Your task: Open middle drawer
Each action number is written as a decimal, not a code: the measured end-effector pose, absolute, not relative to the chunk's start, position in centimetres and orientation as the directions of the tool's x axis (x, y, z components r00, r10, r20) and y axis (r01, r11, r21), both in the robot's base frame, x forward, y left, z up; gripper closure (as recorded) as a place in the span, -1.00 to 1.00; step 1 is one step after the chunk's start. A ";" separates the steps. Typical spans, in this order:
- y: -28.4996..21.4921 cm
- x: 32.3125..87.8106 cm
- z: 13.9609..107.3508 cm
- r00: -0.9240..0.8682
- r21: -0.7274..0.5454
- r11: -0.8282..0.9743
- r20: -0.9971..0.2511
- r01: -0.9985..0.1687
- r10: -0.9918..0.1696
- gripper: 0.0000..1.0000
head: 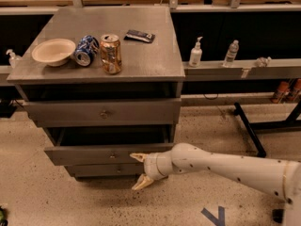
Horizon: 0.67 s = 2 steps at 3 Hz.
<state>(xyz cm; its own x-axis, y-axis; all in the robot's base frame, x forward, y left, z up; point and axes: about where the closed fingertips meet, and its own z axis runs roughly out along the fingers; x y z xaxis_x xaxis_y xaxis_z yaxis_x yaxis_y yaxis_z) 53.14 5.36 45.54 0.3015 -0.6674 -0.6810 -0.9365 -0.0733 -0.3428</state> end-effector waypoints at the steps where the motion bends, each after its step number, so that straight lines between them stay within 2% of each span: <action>1: 4.8 51.0 47.5 0.314 -0.363 -0.047 -0.727 -0.931 -0.611 -0.40; 2: 4.1 52.5 48.7 0.340 -0.393 -0.050 -0.716 -0.918 -0.610 -0.46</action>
Offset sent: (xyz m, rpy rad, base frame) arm 0.0252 -0.0165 0.0434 0.0576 -0.0955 0.0234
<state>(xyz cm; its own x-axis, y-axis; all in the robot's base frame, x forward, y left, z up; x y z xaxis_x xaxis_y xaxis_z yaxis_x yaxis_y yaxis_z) 52.49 4.05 48.68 0.3396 -0.6101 -0.7159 -0.9182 -0.0501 -0.3928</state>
